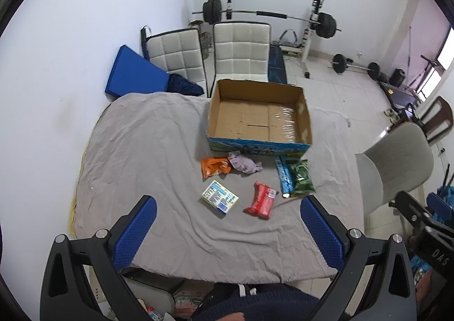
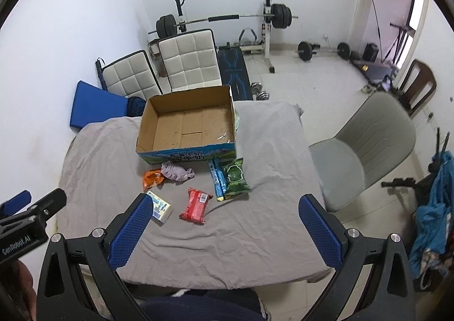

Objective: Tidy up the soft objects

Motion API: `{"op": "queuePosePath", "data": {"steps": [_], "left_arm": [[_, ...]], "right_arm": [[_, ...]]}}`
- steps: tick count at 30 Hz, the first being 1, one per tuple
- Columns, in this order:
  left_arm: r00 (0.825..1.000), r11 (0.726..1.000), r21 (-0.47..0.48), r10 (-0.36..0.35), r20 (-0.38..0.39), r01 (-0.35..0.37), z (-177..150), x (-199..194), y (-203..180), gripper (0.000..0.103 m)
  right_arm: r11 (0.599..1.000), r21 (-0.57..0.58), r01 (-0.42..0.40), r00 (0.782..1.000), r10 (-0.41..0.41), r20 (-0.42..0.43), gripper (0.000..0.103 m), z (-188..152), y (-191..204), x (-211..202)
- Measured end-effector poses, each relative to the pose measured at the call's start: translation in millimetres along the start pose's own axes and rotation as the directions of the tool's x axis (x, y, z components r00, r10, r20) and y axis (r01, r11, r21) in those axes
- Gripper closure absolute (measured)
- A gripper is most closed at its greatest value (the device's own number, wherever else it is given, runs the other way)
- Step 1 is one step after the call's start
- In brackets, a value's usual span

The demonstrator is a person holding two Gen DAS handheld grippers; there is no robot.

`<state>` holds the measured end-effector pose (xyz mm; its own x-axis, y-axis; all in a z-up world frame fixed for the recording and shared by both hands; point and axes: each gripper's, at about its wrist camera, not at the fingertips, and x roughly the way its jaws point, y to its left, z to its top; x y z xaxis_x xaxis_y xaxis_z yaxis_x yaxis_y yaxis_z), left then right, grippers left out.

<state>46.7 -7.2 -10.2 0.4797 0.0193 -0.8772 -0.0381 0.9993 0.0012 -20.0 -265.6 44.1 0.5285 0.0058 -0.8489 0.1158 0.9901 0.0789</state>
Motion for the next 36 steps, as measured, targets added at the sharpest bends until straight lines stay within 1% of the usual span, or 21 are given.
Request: {"op": "queuePosePath", "data": {"steps": [3,7,8,10,12,13,14,15,16,18,20,21,23,24,26,29,31,32,34,35,36], "left_arm": [[0.999,0.999,-0.051,0.017,-0.03,-0.018,9.9,32.9,17.6,0.0],[0.991,0.99,-0.139,-0.006,-0.137,-0.013,11.2,97.0,44.2,0.0],[0.985,0.987,-0.163,-0.011,-0.173,-0.017,9.2,115.0,50.4,0.0],[0.964,0.974,-0.228,-0.05,-0.26,-0.011,-0.5,160.8,62.4,0.0],[0.932,0.953,-0.302,-0.099,-0.348,-0.012,-11.9,206.2,70.5,0.005],[0.914,0.941,-0.337,-0.138,-0.382,0.001,-17.1,225.0,72.9,0.006],[0.897,0.929,-0.37,-0.169,-0.408,0.007,-22.4,240.0,74.7,0.01],[0.872,0.91,-0.414,-0.211,-0.442,0.01,-29.6,262.6,75.7,0.011],[0.855,0.899,-0.439,-0.238,-0.46,0.014,-33.8,276.3,75.6,0.011],[0.81,0.862,-0.508,-0.3,-0.503,0.003,-44.1,314.9,74.3,0.011],[0.774,0.837,-0.547,-0.328,-0.542,-0.028,-52.7,343.9,73.2,0.012],[0.751,0.812,-0.583,-0.363,-0.552,-0.036,-56.2,362.6,72.9,0.012],[0.721,0.788,-0.611,-0.383,-0.577,-0.071,-62.4,388.2,69.9,0.012],[0.712,0.777,-0.625,-0.397,-0.579,-0.075,-63.7,400.8,69.1,0.012],[0.691,0.77,-0.631,-0.404,-0.6,-0.097,-66.8,420.2,63.3,0.012],[0.669,0.767,-0.63,-0.403,-0.625,-0.127,-68.9,443.5,57.7,0.012],[0.662,0.777,-0.61,-0.376,-0.648,-0.157,-71.0,457.1,53.0,0.012],[0.665,0.781,-0.604,-0.366,-0.65,-0.16,-71.3,460.4,53.4,0.012],[0.689,0.795,-0.581,-0.323,-0.648,-0.174,-72.4,463.3,54.0,0.023],[0.7,0.805,-0.565,-0.3,-0.648,-0.178,-72.6,463.5,54.0,0.038],[0.712,0.816,-0.551,-0.282,-0.643,-0.175,-73.1,463.2,54.4,0.04]], "right_arm": [[1.0,0.009,-0.012,0.999,0.012,-0.046,0.0,12.0,-11.6,39.4],[0.999,0.024,-0.034,0.991,0.037,-0.13,0.0,24.5,-31.4,119.7],[1.0,0.016,-0.02,0.988,0.022,-0.152,0.0,26.3,-33.2,139.7],[1.0,-0.005,-0.011,0.977,0.009,-0.213,0.0,29.5,-34.9,191.6],[1.0,-0.015,0.002,0.965,-0.006,-0.263,0.0,29.5,-37.7,237.9],[1.0,-0.021,-0.003,0.951,-0.004,-0.309,0.0,30.0,-37.0,271.2],[1.0,-0.019,-0.011,0.944,0.004,-0.329,0.0,29.4,-38.8,289.3],[1.0,-0.023,-0.006,0.931,-0.003,-0.365,0.0,29.4,-38.4,320.4],[1.0,-0.026,-0.004,0.922,-0.006,-0.386,0.0,28.0,-39.0,338.6],[0.999,-0.032,0.001,0.906,-0.014,-0.423,0.0,26.4,-39.3,381.1],[0.999,-0.031,0.016,0.891,-0.028,-0.453,0.0,22.8,-39.8,409.5],[1.0,-0.019,0.02,0.88,-0.027,-0.474,0.0,22.0,-41.3,427.2],[1.0,0.002,0.02,0.866,-0.016,-0.5,0.0,17.8,-44.2,441.6],[1.0,0.017,0.014,0.86,-0.003,-0.511,0.0,17.4,-44.9,450.6],[0.999,0.037,0.021,0.847,0.002,-0.532,0.0,15.7,-47.3,467.1],[0.998,0.064,0.024,0.819,0.017,-0.573,0.001,9.5,-50.7,488.8],[0.995,0.095,0.009,0.792,0.05,-0.608,0.005,2.7,-52.2,503.5],[0.995,0.1,0.002,0.78,0.061,-0.623,0.006,-2.1,-51.4,506.2],[0.994,0.11,0.0,0.77,0.07,-0.635,0.014,-6.8,-52.2,513.0],[0.994,0.111,0.001,0.764,0.071,-0.642,0.025,-9.0,-52.2,516.3],[0.995,0.104,0.005,0.752,0.065,-0.656,0.039,-12.9,-51.5,521.4]]}}
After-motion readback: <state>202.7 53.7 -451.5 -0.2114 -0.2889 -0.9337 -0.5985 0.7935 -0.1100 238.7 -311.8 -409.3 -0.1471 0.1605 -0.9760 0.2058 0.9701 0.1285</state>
